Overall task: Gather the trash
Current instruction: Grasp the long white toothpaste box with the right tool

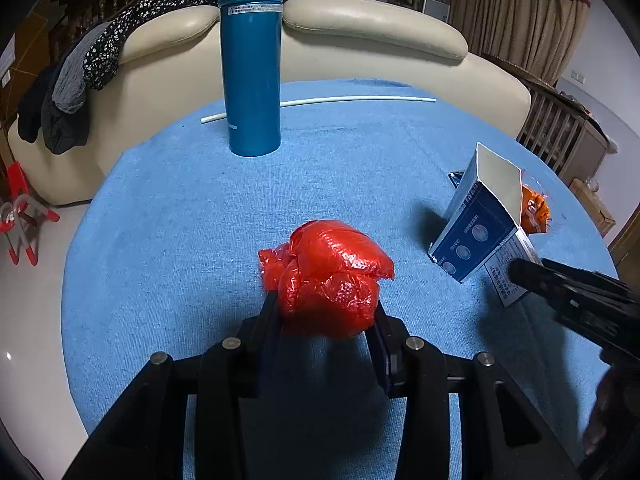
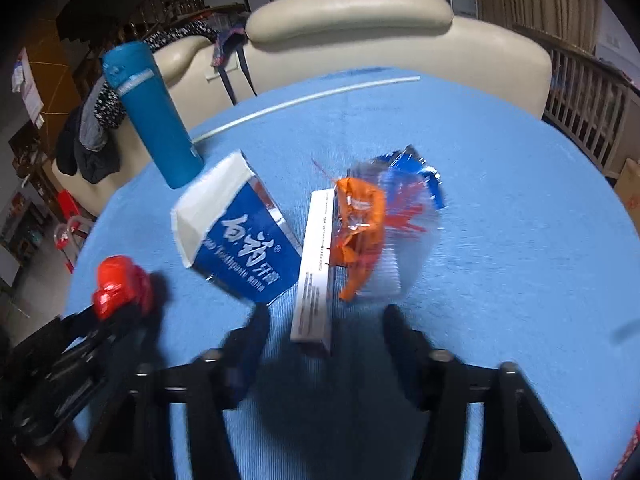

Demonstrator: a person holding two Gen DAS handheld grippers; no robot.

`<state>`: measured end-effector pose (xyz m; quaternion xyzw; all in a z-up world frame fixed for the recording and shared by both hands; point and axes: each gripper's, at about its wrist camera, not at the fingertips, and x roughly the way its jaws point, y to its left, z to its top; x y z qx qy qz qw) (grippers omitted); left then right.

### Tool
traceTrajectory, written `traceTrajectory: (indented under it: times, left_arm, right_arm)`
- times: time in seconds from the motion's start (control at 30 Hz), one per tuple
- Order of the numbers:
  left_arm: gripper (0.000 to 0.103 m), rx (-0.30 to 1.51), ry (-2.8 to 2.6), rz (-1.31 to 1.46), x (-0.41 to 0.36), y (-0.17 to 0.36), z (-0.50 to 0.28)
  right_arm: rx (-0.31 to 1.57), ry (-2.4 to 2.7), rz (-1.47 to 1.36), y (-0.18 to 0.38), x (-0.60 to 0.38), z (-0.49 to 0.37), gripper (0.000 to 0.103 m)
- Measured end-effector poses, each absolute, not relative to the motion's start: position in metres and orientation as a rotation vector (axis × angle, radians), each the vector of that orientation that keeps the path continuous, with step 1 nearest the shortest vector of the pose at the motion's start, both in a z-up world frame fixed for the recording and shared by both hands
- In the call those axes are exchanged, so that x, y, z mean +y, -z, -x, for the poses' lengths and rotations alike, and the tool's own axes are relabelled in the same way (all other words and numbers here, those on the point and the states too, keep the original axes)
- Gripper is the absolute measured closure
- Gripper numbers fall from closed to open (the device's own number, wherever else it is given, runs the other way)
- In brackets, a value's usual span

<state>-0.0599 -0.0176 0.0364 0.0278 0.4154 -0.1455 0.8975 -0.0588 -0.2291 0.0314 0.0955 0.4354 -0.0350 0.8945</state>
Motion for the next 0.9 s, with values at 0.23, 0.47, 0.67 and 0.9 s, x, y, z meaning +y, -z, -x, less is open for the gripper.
traceTrajectory:
  times: [0.23, 0.47, 0.67, 0.9]
  left_arm:
    - [0.061, 0.869, 0.31, -0.056, -0.023, -0.039, 0.067]
    - [0.061, 0.847, 0.326, -0.084, -0.036, -0.049, 0.096]
    - [0.061, 0.823, 0.334, -0.115, -0.046, -0.06, 0.125]
    - [0.061, 0.78, 0.352, -0.148, -0.062, -0.078, 0.156]
  right_arm:
    - [0.888, 0.05, -0.187, -0.032, -0.227, 0.072, 0.087]
    - [0.858, 0.056, -0.211, -0.041, -0.235, 0.124, 0.087]
    - [0.817, 0.059, -0.247, -0.05, -0.242, 0.165, 0.087]
    - [0.756, 0.075, -0.284, -0.066, -0.252, 0.201, 0.087]
